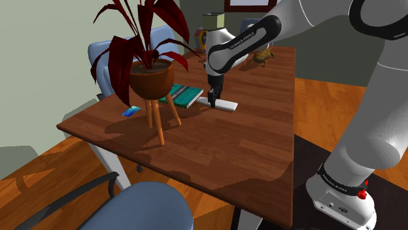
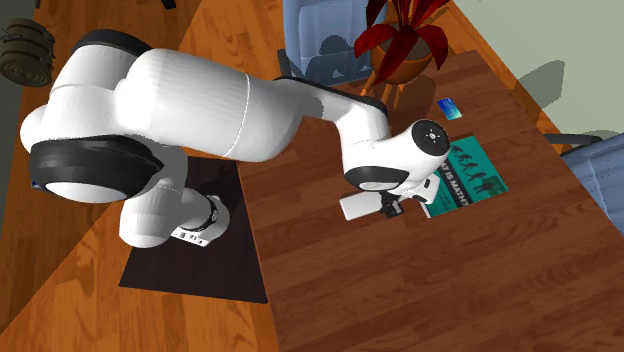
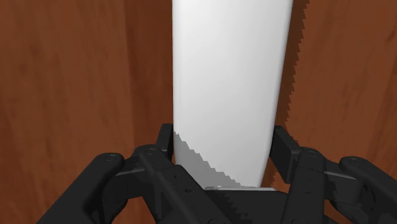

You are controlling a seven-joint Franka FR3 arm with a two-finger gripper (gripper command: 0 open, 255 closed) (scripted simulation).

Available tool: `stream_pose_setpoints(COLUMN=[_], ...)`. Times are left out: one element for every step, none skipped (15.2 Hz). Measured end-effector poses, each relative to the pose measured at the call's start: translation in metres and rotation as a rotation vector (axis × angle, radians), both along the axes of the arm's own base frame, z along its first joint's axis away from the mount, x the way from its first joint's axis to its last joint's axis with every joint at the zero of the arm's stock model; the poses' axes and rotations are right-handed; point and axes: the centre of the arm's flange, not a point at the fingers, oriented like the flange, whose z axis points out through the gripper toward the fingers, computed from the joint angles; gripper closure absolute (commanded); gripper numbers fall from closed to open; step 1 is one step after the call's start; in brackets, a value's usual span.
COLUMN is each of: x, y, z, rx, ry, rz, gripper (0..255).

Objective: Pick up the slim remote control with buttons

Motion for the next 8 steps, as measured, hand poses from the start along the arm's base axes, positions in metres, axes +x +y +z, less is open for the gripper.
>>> stream_pose_setpoints(x=[0.0, 0.0, 0.0, 0.001, 0.001, 0.0, 0.0, 0.0], y=[0.0, 0.0, 0.0, -0.001, -0.001, -0.001, -0.001, -0.001], z=[0.002, 0.006, 0.01, 0.015, 0.021, 0.025, 0.031, 0.036], rx=[0.0, 0.0, 0.0, 0.0, 0.0, 0.0, 0.0, 0.0], ry=[0.0, 0.0, 0.0, 0.0, 0.0, 0.0, 0.0, 0.0], rz=[0.0, 0.0, 0.0, 0.0, 0.0, 0.0, 0.0, 0.0], gripper=[255, 255, 255, 255, 255, 255, 255, 255])
